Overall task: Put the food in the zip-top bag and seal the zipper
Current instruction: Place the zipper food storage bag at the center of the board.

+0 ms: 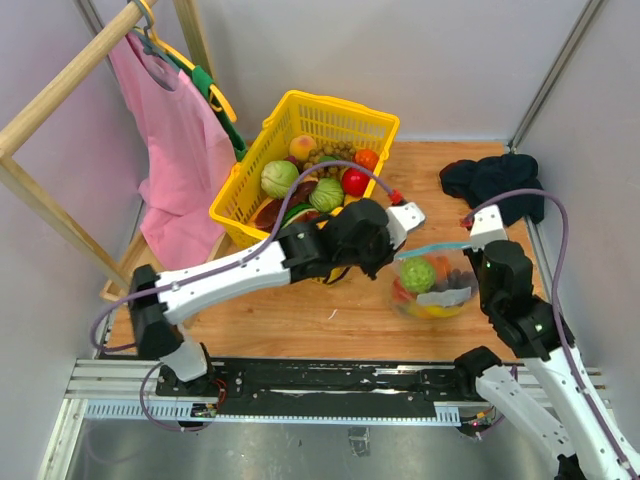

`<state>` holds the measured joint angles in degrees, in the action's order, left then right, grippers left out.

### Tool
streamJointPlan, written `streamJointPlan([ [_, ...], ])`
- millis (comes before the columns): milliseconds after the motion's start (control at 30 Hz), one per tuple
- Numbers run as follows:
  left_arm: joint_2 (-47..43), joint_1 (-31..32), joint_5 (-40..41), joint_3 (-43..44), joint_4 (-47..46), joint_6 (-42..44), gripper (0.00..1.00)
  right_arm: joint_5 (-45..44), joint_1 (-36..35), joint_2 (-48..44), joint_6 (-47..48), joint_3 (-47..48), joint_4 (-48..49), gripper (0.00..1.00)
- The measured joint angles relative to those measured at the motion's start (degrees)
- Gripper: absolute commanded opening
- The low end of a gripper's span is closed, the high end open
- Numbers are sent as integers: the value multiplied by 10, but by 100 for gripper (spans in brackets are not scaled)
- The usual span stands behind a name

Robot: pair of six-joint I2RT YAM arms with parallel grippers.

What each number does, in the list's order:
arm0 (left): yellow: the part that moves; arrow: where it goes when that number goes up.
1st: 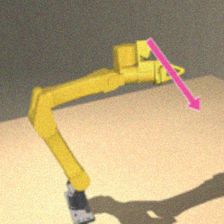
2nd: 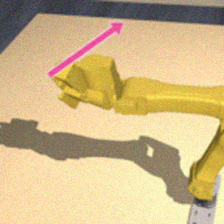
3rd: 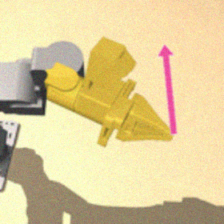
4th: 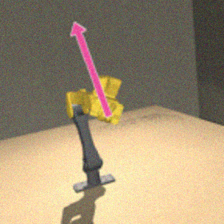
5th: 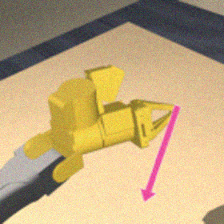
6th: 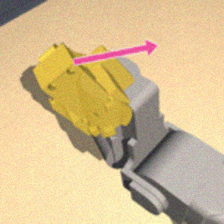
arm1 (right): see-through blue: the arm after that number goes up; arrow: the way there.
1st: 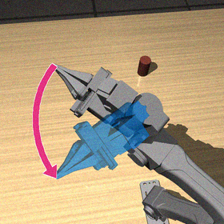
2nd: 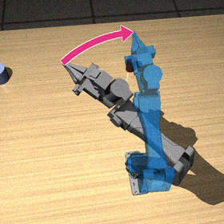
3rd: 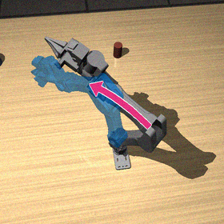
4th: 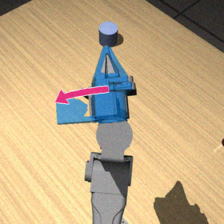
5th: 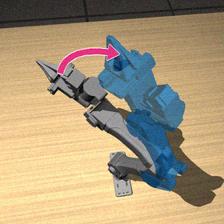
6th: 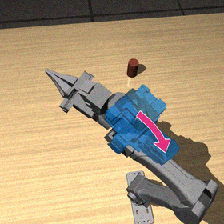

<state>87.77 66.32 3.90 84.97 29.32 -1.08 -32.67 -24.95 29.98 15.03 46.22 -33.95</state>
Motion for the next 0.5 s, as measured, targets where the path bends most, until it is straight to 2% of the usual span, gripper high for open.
streamJointPlan([
  [167, 143, -40, 42, 140, 20, -9, 15, -37, 32, 80, 0, 0, 45, 1],
  [267, 220, -61, 65, 223, 31, -12, 21, -37, 73, 134, -15, 2, 76, 6],
  [333, 261, -70, 70, 274, 42, -18, 32, -32, 94, 172, -34, 7, 91, 17],
  [433, 308, -80, 70, 345, 61, -31, 55, -20, 113, 229, -72, 26, 100, 33],
  [500, 317, -86, 70, 369, 71, -47, 67, -12, 116, 247, -91, 40, 99, 47],
])
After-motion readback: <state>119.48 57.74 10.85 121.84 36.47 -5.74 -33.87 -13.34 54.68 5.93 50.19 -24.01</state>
